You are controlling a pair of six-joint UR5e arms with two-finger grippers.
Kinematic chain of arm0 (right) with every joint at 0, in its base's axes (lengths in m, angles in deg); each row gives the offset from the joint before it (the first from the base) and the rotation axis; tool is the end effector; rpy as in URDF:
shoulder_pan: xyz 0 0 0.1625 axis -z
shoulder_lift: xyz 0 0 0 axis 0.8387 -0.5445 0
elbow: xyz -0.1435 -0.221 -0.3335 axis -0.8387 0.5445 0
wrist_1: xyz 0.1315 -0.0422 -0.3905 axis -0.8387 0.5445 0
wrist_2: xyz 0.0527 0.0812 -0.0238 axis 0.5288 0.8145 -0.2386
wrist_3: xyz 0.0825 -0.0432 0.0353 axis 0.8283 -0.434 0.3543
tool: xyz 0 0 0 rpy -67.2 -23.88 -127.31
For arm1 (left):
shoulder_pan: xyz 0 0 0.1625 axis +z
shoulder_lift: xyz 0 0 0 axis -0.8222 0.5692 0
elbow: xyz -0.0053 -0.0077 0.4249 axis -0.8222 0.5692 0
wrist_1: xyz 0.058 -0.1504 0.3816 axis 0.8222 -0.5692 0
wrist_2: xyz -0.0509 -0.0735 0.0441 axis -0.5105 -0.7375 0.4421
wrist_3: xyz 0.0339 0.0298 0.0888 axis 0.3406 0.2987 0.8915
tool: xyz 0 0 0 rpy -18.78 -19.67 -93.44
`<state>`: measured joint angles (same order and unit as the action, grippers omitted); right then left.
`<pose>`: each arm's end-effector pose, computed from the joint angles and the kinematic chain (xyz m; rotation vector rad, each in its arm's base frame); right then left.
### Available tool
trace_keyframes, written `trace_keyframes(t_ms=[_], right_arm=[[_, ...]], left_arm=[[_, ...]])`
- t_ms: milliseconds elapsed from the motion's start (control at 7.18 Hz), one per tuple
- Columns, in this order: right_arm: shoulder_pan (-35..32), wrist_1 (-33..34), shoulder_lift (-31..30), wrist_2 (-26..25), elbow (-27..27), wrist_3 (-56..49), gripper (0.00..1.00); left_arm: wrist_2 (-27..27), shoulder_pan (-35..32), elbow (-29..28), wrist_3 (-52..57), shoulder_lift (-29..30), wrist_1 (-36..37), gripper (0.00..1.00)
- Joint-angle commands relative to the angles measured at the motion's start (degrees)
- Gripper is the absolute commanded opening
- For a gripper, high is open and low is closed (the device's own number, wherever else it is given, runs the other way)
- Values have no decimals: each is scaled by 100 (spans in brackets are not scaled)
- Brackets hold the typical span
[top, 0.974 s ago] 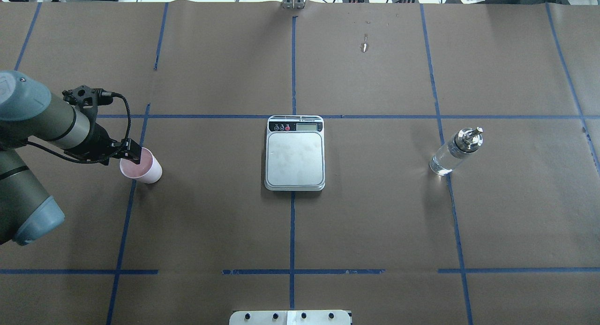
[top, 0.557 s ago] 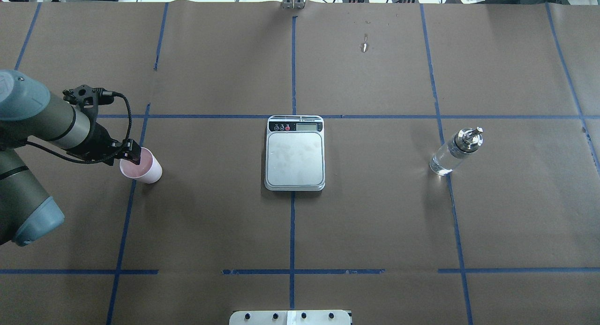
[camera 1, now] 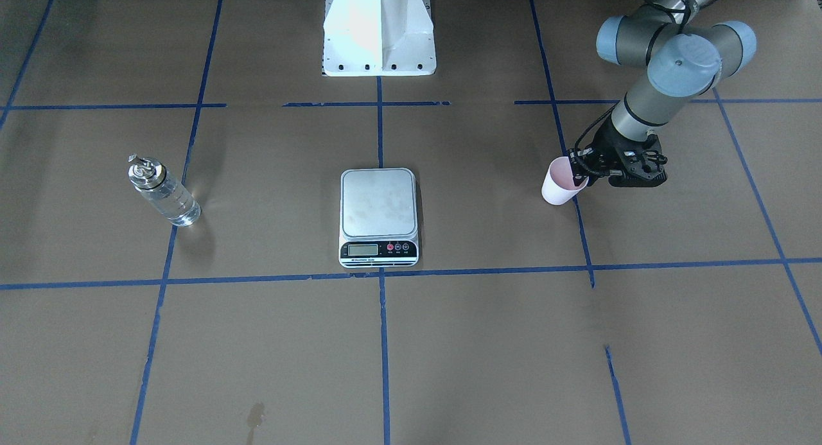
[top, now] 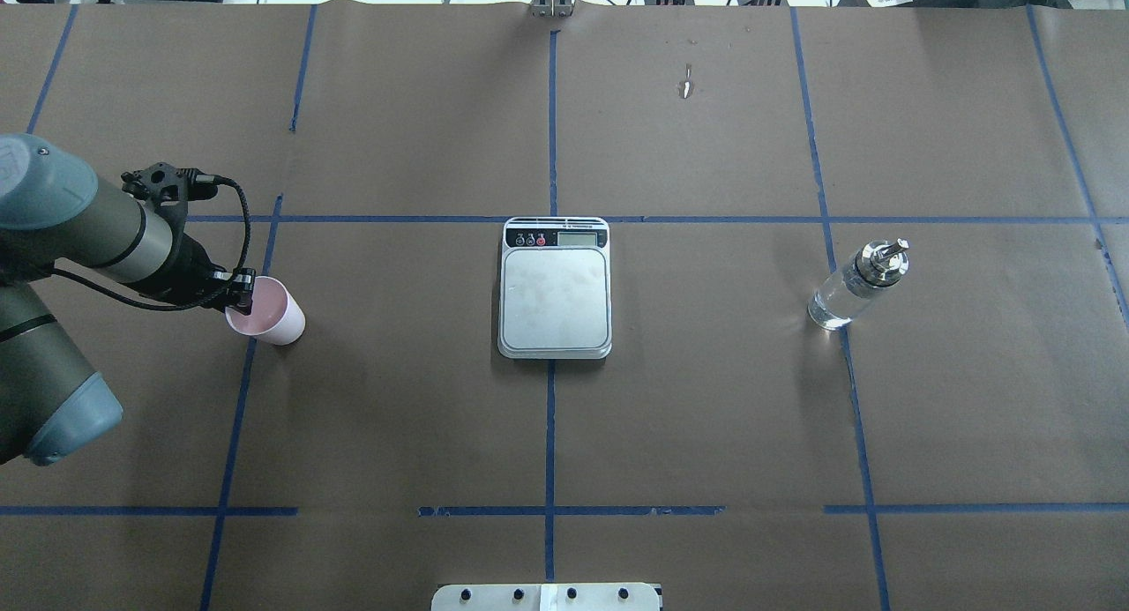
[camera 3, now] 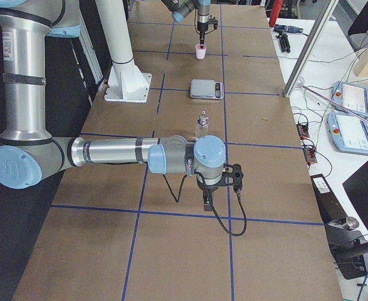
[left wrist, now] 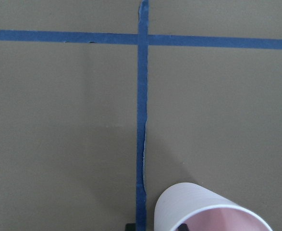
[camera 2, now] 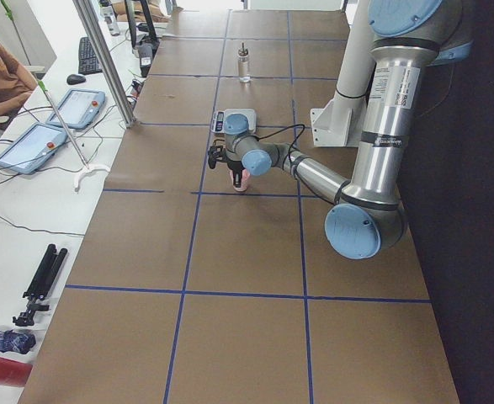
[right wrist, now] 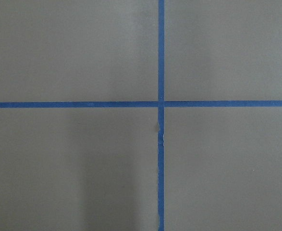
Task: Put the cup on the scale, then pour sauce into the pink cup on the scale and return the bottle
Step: 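Close the left gripper around the pink cup's rim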
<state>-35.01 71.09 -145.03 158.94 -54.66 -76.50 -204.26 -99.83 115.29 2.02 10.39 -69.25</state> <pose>0.0763 -0.4685 0.6119 0.0734 -0.8297 0.0421 0.3425 -0.4529 0.4321 0.0295 0.8651 -0.0221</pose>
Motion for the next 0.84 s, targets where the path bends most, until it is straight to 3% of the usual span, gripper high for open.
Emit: trace_keyframes(t_ms=[0, 278, 418, 696], right_arm=[[0, -1, 0, 1, 0, 0, 100], [0, -10, 0, 1, -9, 0, 100], [9, 7, 0, 1, -17, 0, 100], [9, -19, 0, -8, -131, 0, 100]], left_arm=[[7, 14, 0, 0, -9, 12, 0], [-62, -12, 680, 9, -105, 422, 0], [-194, -30, 1329, 18, 25, 1452, 0], [-169, -118, 1739, -34, 1433, 3282, 0]])
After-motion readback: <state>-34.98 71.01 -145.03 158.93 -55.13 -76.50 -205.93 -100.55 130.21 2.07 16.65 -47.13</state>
